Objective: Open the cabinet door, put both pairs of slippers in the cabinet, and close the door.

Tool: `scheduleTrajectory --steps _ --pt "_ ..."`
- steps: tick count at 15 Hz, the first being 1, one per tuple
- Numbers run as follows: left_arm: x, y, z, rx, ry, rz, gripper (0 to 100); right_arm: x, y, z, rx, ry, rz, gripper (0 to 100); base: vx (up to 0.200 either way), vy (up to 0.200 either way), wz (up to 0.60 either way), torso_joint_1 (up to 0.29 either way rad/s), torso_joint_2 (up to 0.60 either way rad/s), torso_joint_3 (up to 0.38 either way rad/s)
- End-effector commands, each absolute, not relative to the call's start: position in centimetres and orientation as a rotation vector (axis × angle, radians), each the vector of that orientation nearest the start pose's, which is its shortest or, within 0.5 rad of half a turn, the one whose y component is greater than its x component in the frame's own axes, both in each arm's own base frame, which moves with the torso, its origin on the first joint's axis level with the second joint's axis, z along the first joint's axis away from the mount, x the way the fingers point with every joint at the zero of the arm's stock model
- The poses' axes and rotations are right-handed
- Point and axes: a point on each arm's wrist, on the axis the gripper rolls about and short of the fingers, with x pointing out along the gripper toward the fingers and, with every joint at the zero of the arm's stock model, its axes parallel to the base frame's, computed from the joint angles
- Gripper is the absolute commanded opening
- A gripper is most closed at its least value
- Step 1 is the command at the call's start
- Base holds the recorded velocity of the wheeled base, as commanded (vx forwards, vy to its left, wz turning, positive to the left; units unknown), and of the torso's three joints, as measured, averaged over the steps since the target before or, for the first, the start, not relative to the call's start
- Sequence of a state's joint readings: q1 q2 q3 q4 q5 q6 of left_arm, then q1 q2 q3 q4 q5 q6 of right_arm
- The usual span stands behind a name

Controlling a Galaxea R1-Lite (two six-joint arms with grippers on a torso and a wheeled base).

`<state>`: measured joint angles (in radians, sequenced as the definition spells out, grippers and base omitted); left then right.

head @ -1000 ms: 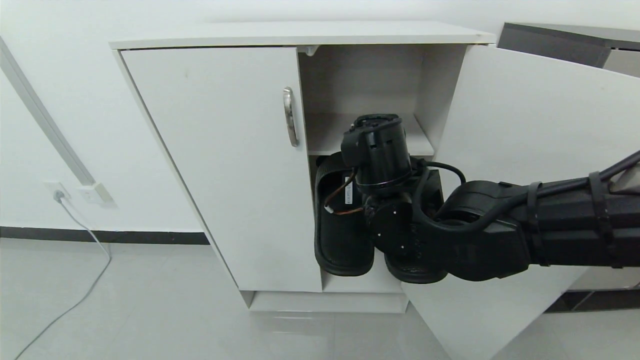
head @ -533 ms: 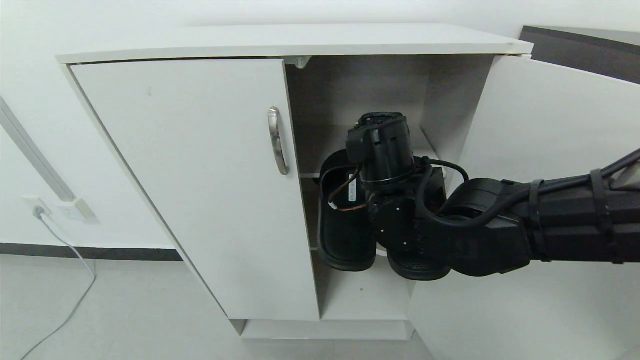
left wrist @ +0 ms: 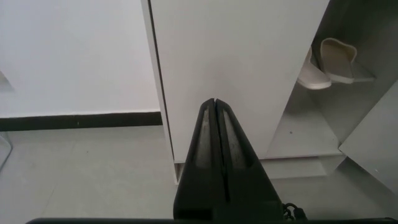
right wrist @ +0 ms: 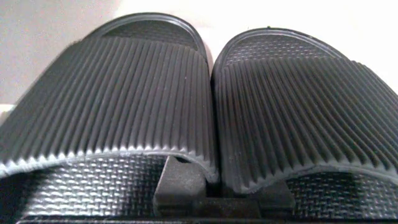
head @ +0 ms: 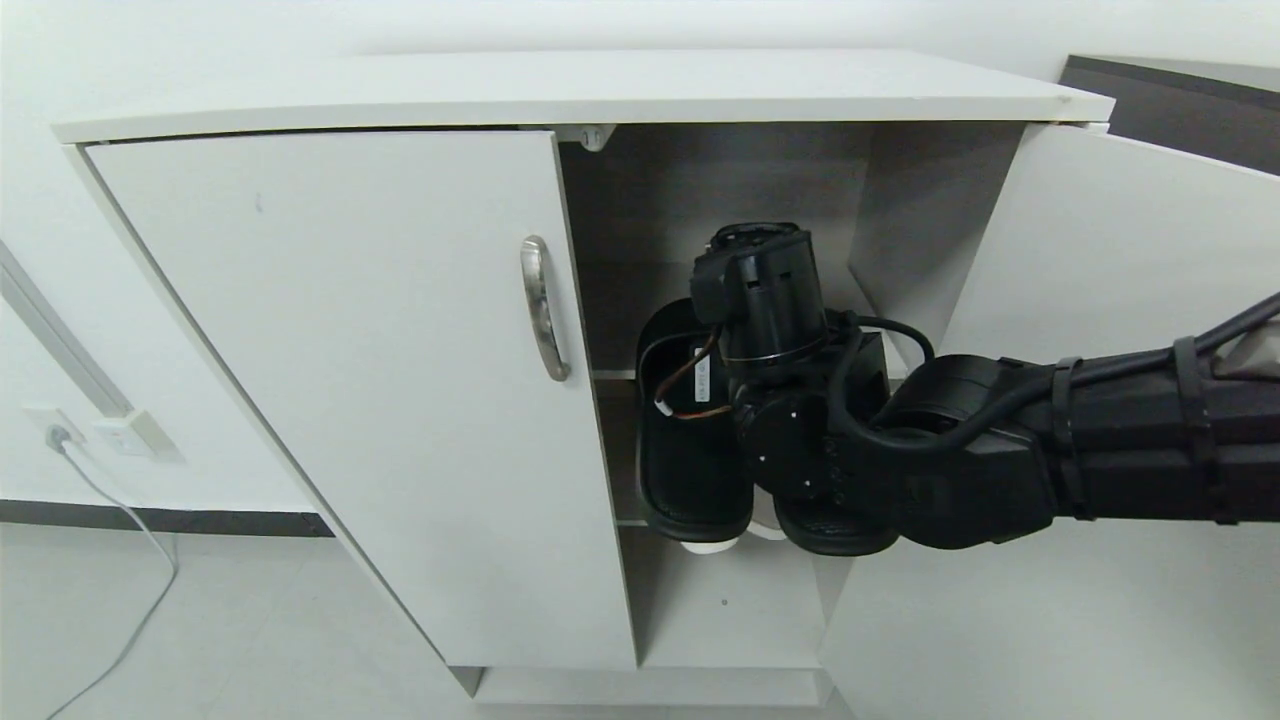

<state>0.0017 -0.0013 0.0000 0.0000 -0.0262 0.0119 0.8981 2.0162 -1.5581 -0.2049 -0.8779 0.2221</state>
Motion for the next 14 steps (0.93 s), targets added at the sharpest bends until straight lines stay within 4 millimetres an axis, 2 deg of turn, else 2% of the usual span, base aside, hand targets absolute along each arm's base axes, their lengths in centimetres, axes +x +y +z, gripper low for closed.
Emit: scheduleTrajectory --steps 1,3,6,14 --pt "-2.28 -0.06 7.55 0.012 0.0 -0.025 0 27.56 31.06 23.63 0.025 0.16 -0.004 0 0.0 0.0 0.0 0.0 0.0 0.0" --pt "-2.28 -0.06 7.55 0.012 0.0 -0.025 0 27.63 31.05 23.61 0.026 0.16 -0.005 0 0.0 0.0 0.0 0.0 0.0 0.0" --pt "-2.28 -0.06 7.55 0.012 0.0 -0.025 0 27.65 31.08 23.53 0.026 0.16 -0.005 0 0.2 0.0 0.0 0.002 0.0 0.002" --pt "-2.28 -0.06 7.55 0.012 0.0 -0.025 0 27.32 31.36 23.48 0.022 0.159 0.001 0 0.0 0.0 0.0 0.0 0.0 0.0"
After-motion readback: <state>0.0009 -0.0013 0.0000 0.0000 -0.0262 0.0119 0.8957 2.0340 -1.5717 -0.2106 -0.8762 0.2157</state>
